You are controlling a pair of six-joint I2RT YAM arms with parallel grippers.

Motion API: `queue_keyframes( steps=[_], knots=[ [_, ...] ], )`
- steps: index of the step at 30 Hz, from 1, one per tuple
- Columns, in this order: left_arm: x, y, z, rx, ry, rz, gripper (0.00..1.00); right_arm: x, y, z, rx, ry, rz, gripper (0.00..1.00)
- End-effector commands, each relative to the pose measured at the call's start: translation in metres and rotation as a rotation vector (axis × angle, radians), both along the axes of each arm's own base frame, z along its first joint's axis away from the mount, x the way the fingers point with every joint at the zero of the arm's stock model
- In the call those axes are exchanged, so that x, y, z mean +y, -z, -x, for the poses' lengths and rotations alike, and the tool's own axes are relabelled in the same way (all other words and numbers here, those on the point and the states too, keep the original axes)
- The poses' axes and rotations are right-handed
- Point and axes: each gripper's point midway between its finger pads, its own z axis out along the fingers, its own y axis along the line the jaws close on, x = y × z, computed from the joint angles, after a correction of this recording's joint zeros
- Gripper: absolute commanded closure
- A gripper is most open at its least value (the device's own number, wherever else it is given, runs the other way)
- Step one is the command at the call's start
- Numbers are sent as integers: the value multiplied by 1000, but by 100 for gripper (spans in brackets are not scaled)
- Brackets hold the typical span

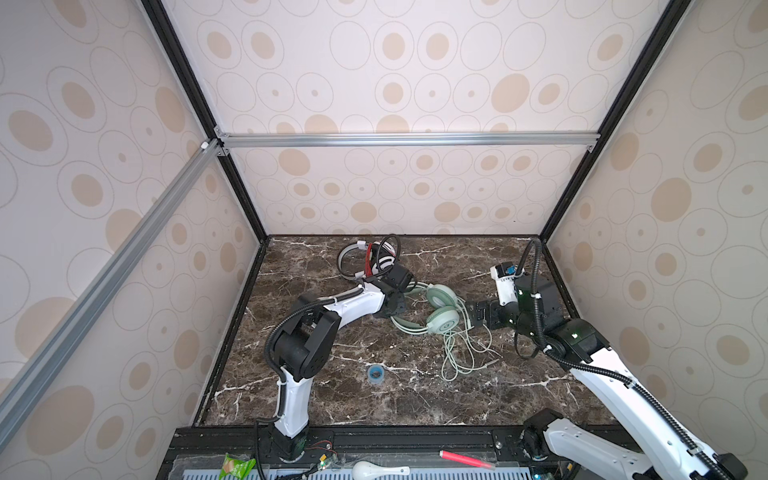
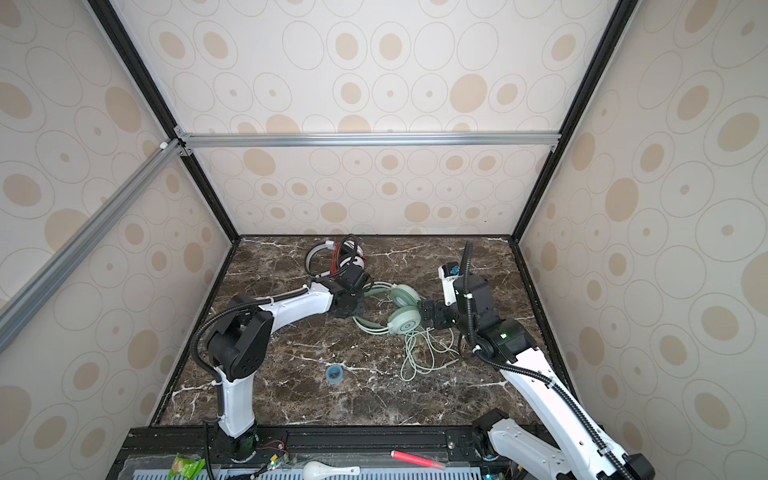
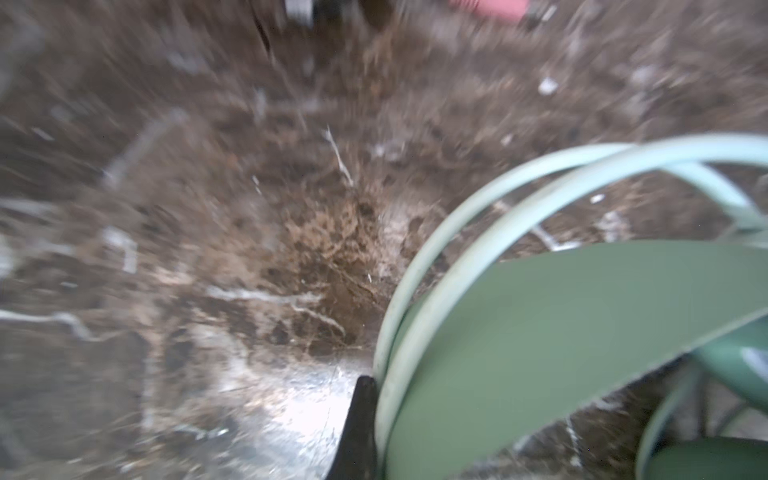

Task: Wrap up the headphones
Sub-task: 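Lift the green headphones up with the left gripper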

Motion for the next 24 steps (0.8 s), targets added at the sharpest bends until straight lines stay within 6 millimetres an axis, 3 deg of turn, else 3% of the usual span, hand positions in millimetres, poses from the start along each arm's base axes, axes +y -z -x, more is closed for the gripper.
queue_keyframes(
  steps=[1,10,15,20,24],
  knots=[
    [0,-99,-29,-216,16,40,100,16,-23,4,-84,-91,-88,0],
    [39,-220,-37,-402,43,-34,100,31,-65,-4,-156,-177,-205,2],
    [59,-273,-39,-451,71,-25,100,50,-95,9,-280,-343,-295,4],
    [76,-324,-39,-514,90,-25,100,65,-88,27,-310,-522,-236,12],
    [80,-350,-38,-545,114,-2,100,68,-78,32,-300,-572,-199,12]
  ],
)
